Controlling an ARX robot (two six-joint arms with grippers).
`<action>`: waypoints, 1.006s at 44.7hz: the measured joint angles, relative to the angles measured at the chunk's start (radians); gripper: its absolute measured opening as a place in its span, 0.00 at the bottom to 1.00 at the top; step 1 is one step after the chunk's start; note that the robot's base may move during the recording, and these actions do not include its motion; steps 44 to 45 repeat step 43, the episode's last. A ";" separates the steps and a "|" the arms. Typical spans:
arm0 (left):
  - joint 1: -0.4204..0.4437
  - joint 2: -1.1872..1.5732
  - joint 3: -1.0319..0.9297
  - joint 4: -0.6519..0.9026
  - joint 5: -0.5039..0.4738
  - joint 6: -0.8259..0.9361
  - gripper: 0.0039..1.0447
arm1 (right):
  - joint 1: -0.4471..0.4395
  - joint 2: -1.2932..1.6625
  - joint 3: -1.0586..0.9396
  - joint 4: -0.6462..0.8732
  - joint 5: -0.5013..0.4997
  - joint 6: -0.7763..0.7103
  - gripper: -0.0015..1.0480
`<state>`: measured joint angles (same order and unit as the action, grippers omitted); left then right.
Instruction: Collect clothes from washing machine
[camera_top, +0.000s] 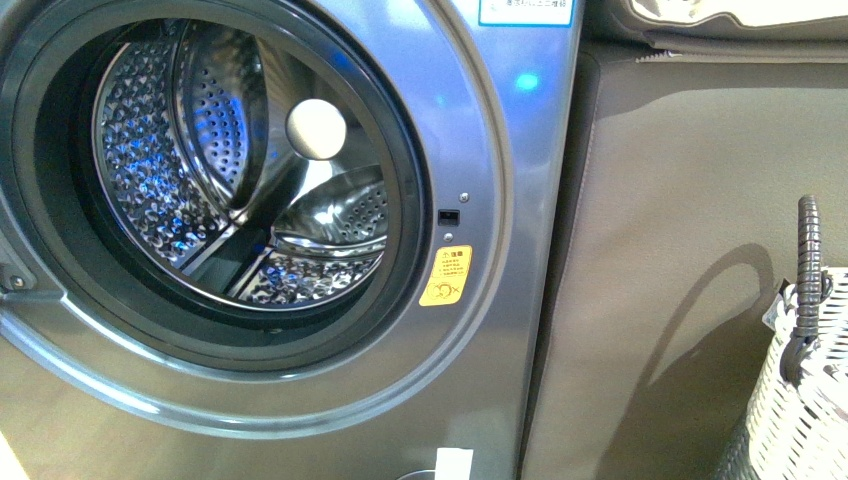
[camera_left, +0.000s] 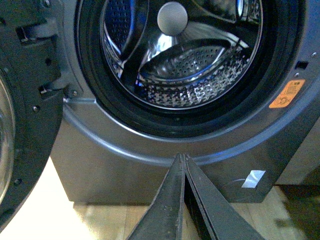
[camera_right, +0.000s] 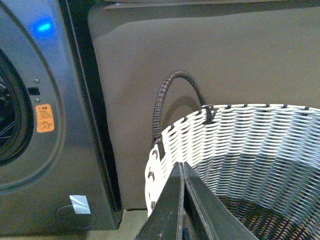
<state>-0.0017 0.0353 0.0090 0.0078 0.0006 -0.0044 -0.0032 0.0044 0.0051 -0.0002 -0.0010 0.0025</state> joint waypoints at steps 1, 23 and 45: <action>0.000 -0.010 0.000 -0.004 0.001 0.000 0.03 | 0.000 0.000 0.000 0.000 0.000 0.000 0.02; 0.000 -0.032 0.000 -0.007 0.000 0.000 0.13 | 0.000 0.000 0.000 0.000 0.000 -0.002 0.12; 0.000 -0.032 0.000 -0.007 0.000 0.000 0.94 | 0.000 0.000 0.000 0.000 0.000 -0.001 0.94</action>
